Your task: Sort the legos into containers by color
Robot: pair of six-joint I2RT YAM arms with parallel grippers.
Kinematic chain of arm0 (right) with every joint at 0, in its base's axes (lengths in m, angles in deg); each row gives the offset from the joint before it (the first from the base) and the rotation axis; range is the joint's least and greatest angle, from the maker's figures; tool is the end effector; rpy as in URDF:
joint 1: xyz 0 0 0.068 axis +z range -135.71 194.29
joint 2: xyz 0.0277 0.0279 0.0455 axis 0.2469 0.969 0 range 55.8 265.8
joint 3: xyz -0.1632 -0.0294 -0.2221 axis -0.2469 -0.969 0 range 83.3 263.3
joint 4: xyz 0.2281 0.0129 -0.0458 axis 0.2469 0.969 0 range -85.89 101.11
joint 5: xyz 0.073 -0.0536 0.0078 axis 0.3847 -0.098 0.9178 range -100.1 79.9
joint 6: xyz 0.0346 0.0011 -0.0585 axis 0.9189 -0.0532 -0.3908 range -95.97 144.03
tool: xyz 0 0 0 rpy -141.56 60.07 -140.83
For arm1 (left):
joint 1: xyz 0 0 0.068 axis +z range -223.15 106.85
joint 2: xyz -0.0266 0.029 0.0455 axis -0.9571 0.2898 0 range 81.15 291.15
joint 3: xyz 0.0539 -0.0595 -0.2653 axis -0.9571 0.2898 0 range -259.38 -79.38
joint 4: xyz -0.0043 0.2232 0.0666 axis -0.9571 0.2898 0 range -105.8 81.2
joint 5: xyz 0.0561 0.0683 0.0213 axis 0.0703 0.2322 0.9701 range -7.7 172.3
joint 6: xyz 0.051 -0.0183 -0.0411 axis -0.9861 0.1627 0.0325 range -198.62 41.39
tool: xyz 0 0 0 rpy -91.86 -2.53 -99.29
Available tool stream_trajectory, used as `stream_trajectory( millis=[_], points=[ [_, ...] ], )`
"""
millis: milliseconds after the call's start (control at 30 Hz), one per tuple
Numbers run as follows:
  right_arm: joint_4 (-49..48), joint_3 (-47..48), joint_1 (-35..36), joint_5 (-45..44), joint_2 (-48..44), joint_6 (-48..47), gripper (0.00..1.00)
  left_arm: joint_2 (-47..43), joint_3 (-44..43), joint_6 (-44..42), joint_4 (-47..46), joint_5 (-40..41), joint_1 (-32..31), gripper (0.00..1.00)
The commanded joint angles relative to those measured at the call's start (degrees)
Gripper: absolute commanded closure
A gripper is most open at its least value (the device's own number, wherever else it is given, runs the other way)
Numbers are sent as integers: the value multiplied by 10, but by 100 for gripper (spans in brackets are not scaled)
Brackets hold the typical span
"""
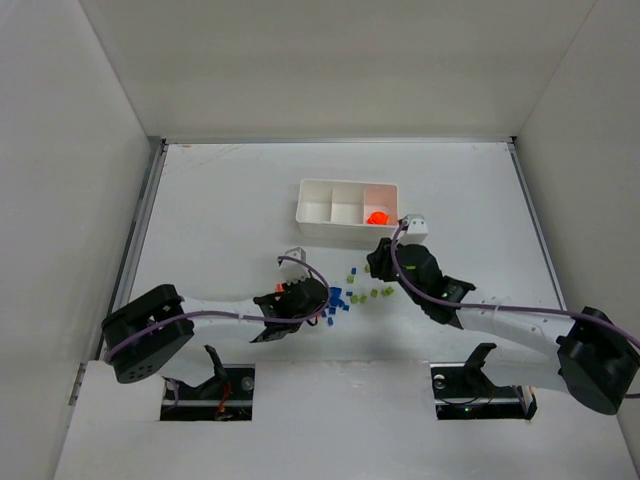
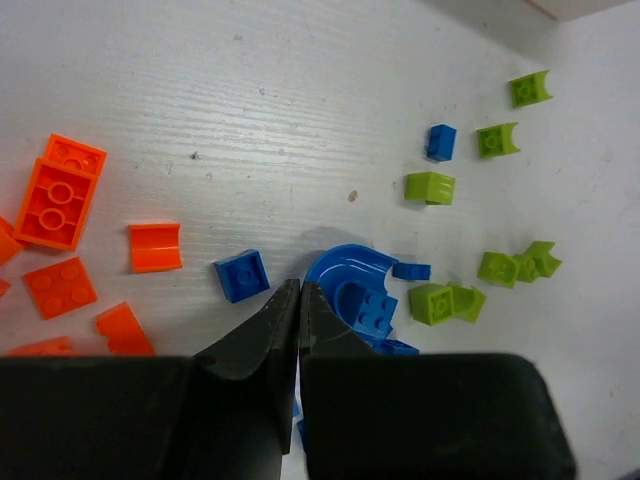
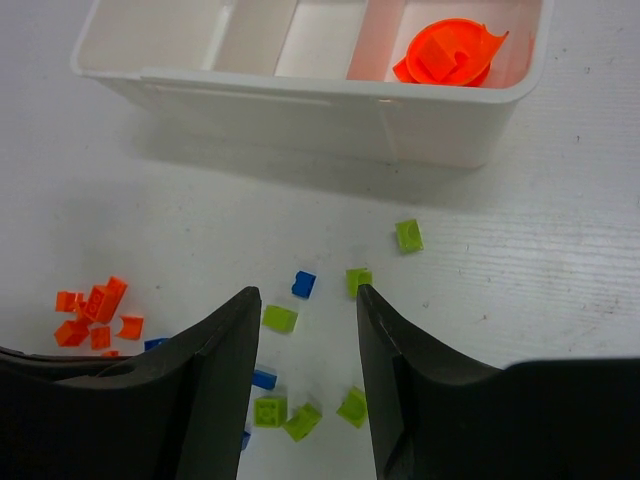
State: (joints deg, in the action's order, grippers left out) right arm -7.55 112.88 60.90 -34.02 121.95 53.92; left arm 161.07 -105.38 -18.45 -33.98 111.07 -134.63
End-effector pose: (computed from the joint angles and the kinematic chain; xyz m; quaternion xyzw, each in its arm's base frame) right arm 0.1752 0.1531 0.2273 -0.0096 0.8321 0.1886 0.5215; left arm 0.1408 -0.2042 0.1687 -0.1034 0.8633 -0.2778 0.4084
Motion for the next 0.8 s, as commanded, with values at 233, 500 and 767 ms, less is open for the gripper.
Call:
stream_trajectory(
  millis=[233, 500, 767],
  points=[
    [-6, -19, 34, 2, -14, 27, 51, -113, -45, -43, 42, 59, 5, 100],
    [11, -23, 46, -2, -16, 51, 54, -132, -92, -121, 1, 51, 79, 100],
    [35, -25, 63, -6, -22, 57, 59, -37, -179, -192, -87, 8, 210, 100]
  ],
)
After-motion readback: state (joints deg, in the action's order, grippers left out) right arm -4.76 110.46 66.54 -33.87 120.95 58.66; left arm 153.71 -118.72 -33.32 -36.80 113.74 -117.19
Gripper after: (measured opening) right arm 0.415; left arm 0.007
